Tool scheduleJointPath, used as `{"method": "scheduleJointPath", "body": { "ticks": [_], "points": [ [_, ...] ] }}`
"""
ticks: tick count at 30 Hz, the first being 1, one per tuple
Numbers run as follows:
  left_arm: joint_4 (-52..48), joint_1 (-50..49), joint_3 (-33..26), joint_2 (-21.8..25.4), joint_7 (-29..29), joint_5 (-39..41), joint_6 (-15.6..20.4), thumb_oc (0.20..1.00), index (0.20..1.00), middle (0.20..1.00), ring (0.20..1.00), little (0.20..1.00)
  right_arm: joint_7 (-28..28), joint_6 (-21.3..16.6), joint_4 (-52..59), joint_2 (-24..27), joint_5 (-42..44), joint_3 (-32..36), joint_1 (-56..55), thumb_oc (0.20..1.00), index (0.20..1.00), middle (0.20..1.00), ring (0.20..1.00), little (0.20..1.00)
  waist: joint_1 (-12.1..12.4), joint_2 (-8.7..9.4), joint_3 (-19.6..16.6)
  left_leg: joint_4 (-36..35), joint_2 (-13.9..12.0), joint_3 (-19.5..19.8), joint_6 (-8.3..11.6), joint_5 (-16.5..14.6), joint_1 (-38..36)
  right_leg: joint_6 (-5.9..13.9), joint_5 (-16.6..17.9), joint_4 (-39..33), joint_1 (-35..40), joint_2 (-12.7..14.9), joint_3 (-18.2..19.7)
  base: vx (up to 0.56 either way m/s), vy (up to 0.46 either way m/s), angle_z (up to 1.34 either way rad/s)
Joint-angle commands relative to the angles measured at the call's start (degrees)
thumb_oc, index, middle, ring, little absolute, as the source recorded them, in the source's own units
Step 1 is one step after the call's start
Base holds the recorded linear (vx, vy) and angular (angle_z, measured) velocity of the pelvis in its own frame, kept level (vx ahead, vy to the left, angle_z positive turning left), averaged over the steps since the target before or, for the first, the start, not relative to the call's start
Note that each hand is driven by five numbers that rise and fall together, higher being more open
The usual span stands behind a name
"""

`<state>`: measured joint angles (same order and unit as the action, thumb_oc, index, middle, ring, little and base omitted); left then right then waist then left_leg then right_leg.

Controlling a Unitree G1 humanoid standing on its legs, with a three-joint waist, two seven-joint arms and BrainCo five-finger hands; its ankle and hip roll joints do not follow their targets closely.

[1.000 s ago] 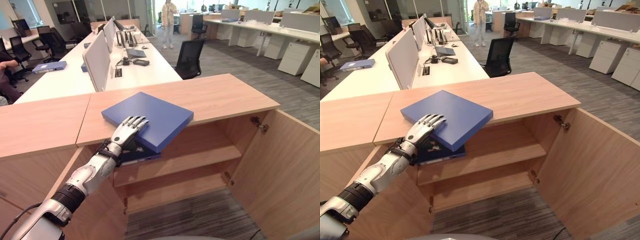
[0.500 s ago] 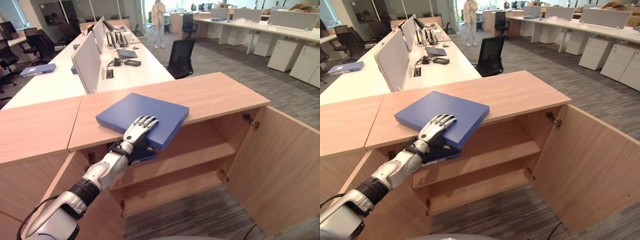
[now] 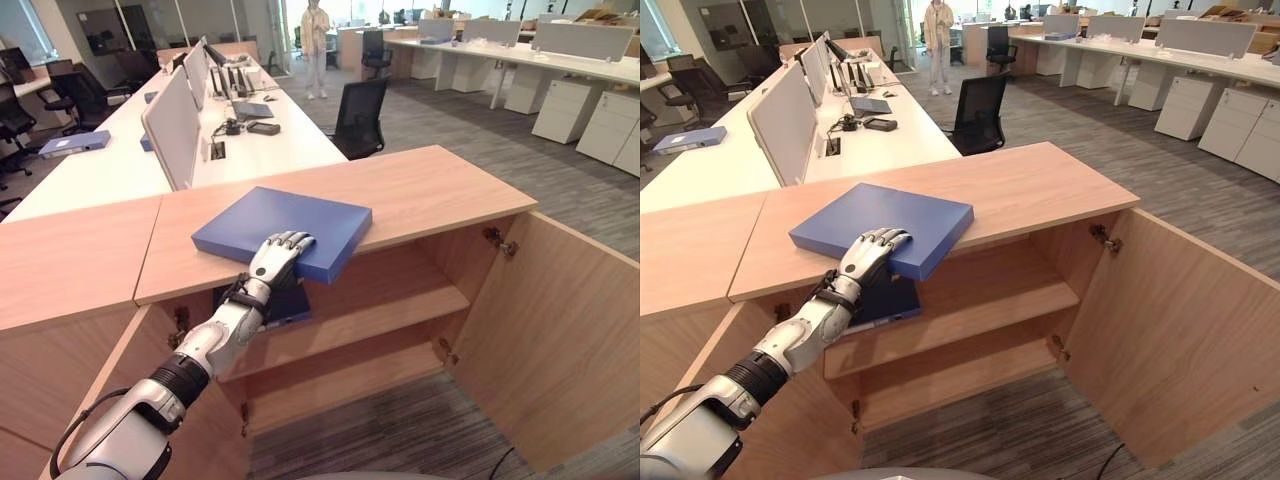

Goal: Put the empty folder in the office cabinet

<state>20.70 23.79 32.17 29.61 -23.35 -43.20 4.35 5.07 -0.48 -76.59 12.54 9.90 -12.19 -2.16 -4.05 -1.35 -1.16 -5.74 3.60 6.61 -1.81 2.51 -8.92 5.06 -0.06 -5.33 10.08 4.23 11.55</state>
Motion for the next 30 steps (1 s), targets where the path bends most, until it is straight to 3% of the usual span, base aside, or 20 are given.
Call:
{"method": "scheduleJointPath", "body": {
  "ticks": [1, 6, 7, 9, 11, 12, 14, 15, 22, 30],
  "points": [
    [0.56, 0.19, -3.09, 0.56, 3.61, 2.95, 0.26, 0.200, 0.200, 0.200, 0.200, 0.200, 0.71, 0.03, -3.26, -0.04, -1.28, 0.07, 0.83, 1.000, 1.000, 1.000, 1.000, 1.000, 1.32, 1.19, 0.31, 0.74, -0.14, 2.10, -1.12, -7.50, -0.94, 2.71, 0.48, 0.33, -2.30, 1.46, -4.66, 0.00, 0.000, 0.00],
    [-14.04, -8.90, -9.45, 1.01, 7.40, 13.31, 4.33, 0.200, 0.200, 0.200, 0.200, 0.200, 0.65, 0.33, -2.73, -0.51, -1.11, 1.19, 0.72, 1.000, 1.000, 1.000, 1.000, 1.000, 2.29, 1.59, 0.83, 0.74, -0.18, 2.61, -1.16, -7.50, -0.92, 2.54, 0.48, 0.33, -2.12, 1.50, -5.02, 0.00, 0.000, 0.00],
    [-21.71, -13.96, -11.72, 0.47, 11.53, 22.57, 7.12, 0.200, 0.200, 0.200, 0.200, 0.200, 0.57, 0.43, -2.68, -0.40, -0.59, 2.36, 0.63, 1.000, 1.000, 1.000, 1.000, 1.000, 2.84, 1.65, 1.45, 0.74, -0.16, 2.86, -1.23, -7.61, -1.06, 2.56, 0.43, 0.33, -1.92, 1.49, -5.28, 0.00, -0.008, 0.04],
    [-24.74, -15.99, -12.74, 0.60, 13.51, 26.69, 7.49, 0.200, 0.200, 0.200, 0.200, 0.200, 0.47, 0.42, -2.62, -0.42, -0.49, 2.31, 0.51, 1.000, 1.000, 1.000, 1.000, 1.000, 2.83, 1.69, 1.29, 0.74, -0.15, 2.86, -1.22, -7.44, -0.73, 2.57, 0.61, 0.33, -2.26, 1.52, -5.28, 0.00, -0.005, 0.03],
    [-29.58, -20.14, -14.37, 0.23, 17.13, 37.56, 8.02, 0.200, 0.200, 0.200, 0.200, 0.200, -0.22, 0.61, -2.31, -0.10, 0.00, 2.73, 0.14, 1.000, 1.000, 1.000, 1.000, 1.000, 3.12, 1.64, 1.63, 0.74, -0.15, 2.99, -1.24, -7.37, -0.57, 2.57, 0.69, 0.33, -2.34, 1.55, -5.31, 0.00, 0.000, 0.06],
    [-33.71, -23.90, -15.98, 0.25, 20.92, 48.63, 8.50, 0.200, 0.200, 0.200, 0.200, 0.200, -0.94, 0.77, -2.17, 0.13, 0.04, 2.74, -0.22, 1.000, 1.000, 1.000, 1.000, 1.000, 3.48, 1.52, 1.99, 0.74, -0.16, 3.07, -1.28, -7.34, -0.47, 2.59, 0.72, 0.33, -2.42, 1.58, -5.43, -0.01, 0.002, 0.08],
    [-36.64, -27.07, -16.98, -0.26, 25.71, 64.75, 6.97, 0.200, 0.200, 0.200, 0.200, 0.200, -2.13, 1.10, -2.10, 0.42, -0.29, 2.37, -0.26, 1.000, 1.000, 1.000, 1.000, 1.000, 3.79, 1.25, 2.29, 0.74, -0.14, 3.27, -1.31, -7.31, -0.39, 2.57, 0.70, 0.33, -2.40, 1.63, -5.42, -0.01, 0.001, 0.13],
    [-37.25, -27.50, -17.24, -0.13, 26.63, 68.44, 6.45, 0.200, 0.200, 0.200, 0.200, 0.200, -2.47, 1.23, -2.17, 0.45, -0.37, 2.26, -0.20, 1.000, 1.000, 1.000, 1.000, 1.000, 3.89, 1.14, 2.37, 0.74, -0.16, 3.32, -1.28, -7.29, -0.34, 2.57, 0.68, 0.33, -2.41, 1.62, -5.46, 0.00, -0.001, 0.12],
    [-41.52, -29.19, -19.80, 1.88, 28.35, 76.61, 5.30, 0.200, 0.200, 0.200, 0.200, 0.200, -4.03, 1.64, -2.55, -0.20, -1.83, 0.97, -0.41, 1.000, 1.000, 1.000, 1.000, 1.000, 4.68, 1.03, 2.42, 0.74, -0.15, 3.87, -1.13, -7.36, -0.28, 2.54, 0.30, 0.33, -1.99, 1.59, -6.00, 0.00, -0.001, 0.02],
    [-41.31, -29.32, -20.28, 0.48, 27.97, 76.36, 4.79, 0.200, 0.200, 0.200, 0.200, 0.200, -3.96, 1.44, -2.60, -0.58, -2.03, 0.89, -0.42, 1.000, 1.000, 1.000, 1.000, 1.000, 5.09, 1.09, 2.48, 0.74, -0.14, 4.12, -1.10, -7.47, -0.42, 2.43, 0.10, 0.33, -1.62, 1.65, -6.60, 0.00, -0.005, 0.05]
  ]
}}
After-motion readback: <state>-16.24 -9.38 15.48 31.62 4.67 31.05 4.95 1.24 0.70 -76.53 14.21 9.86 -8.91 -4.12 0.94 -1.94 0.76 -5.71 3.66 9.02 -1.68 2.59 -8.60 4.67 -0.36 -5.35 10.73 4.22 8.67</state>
